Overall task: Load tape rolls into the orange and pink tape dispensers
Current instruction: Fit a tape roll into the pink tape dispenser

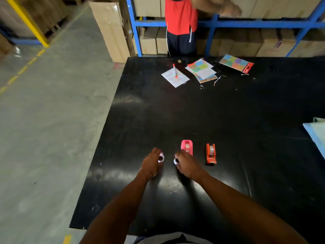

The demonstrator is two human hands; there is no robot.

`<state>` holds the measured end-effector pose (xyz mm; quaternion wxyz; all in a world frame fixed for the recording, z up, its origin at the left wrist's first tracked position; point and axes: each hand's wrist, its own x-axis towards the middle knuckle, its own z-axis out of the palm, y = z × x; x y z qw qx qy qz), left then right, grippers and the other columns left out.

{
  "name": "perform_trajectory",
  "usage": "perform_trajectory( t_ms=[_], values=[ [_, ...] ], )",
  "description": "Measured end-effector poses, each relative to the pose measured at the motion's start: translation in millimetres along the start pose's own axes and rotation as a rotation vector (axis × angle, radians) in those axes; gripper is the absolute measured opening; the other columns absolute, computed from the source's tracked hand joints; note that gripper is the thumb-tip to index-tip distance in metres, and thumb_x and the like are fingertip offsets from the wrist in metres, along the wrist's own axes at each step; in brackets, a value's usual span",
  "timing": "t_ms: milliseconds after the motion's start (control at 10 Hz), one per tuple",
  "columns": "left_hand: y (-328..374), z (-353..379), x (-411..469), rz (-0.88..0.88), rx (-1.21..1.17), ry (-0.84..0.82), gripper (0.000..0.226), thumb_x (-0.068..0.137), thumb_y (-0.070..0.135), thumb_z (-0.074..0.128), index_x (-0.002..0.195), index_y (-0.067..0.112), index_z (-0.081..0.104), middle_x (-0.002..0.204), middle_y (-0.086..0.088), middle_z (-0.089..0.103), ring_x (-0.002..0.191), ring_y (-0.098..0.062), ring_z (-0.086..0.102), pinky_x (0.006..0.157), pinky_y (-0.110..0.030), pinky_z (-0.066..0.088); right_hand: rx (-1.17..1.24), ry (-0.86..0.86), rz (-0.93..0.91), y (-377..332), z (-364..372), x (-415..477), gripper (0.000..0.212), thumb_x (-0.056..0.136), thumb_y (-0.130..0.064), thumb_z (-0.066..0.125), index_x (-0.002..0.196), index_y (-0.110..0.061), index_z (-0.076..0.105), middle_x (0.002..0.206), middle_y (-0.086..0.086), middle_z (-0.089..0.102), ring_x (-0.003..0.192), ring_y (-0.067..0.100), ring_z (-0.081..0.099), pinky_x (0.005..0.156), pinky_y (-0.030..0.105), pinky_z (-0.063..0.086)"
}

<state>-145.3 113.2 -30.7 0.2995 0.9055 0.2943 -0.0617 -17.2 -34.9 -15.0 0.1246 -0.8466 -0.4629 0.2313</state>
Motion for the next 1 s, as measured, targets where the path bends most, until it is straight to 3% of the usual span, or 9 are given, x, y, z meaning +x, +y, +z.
perform_trajectory(
  t_ms=[200,400,600,800,900,1000],
  values=[
    [-17.6,-19.4,43.4,0.022,0.028,-0.007,0.028,0.087,0.029,0.06,0.114,0.023,0.054,0.122,0.001,0.053,0.103,-0.028,0.063,0.083,-0.038,0.05,-0.114,-0.008,0.104,-24.1,2.6,59.7,0.02,0.089,-0.003,0.052,0.106,-0.009,0.06,0.116,0.013,0.057,0.101,0.034,0.064,0.072,0.037,0.048],
    [-24.3,-11.2,74.6,-0.03,-0.001,-0.046,0.027,0.094,0.022,0.052,0.12,0.015,0.056,0.128,-0.007,0.051,0.109,-0.033,0.061,0.09,-0.039,0.049,-0.211,-0.035,0.221,-31.9,12.5,86.5,0.028,0.097,0.0,0.043,0.113,-0.007,0.065,0.119,0.015,0.066,0.107,0.03,0.066,0.089,0.04,0.055],
    [-29.3,-3.5,80.6,-0.018,-0.088,-0.075,0.037,0.092,0.03,0.054,0.127,0.018,0.053,0.135,-0.01,0.046,0.108,-0.035,0.06,0.091,-0.04,0.051,-0.203,-0.06,0.257,-36.0,10.2,92.8,0.023,0.099,-0.004,0.049,0.118,-0.006,0.062,0.118,0.015,0.067,0.104,0.028,0.067,0.09,0.037,0.056],
    [-36.9,1.2,73.5,0.001,-0.089,-0.103,0.065,0.077,0.02,0.07,0.136,0.016,0.043,0.139,-0.011,0.037,0.113,-0.034,0.058,0.094,-0.042,0.051,-0.218,0.024,0.22,-37.5,7.1,76.0,0.043,0.098,0.0,0.048,0.14,-0.002,0.042,0.138,0.018,0.046,0.111,0.033,0.063,0.084,0.04,0.057],
    [-27.7,-4.5,38.9,0.014,-0.124,0.005,0.065,0.078,0.009,0.064,0.138,0.019,0.04,0.135,-0.008,0.038,0.109,-0.029,0.058,0.091,-0.04,0.052,-0.071,0.111,0.202,-30.7,8.0,34.7,0.046,0.096,-0.006,0.049,0.141,-0.012,0.042,0.141,0.013,0.046,0.109,0.034,0.063,0.08,0.043,0.057],
    [-39.9,4.5,-3.3,0.124,-0.226,0.099,0.049,0.08,0.015,0.061,0.127,0.025,0.051,0.121,-0.006,0.056,0.101,-0.027,0.061,0.087,-0.035,0.052,0.028,0.095,0.203,-14.7,17.1,-22.8,0.035,0.098,-0.019,0.049,0.132,-0.018,0.047,0.132,0.007,0.054,0.093,0.028,0.067,0.075,0.038,0.054]
  ],
)
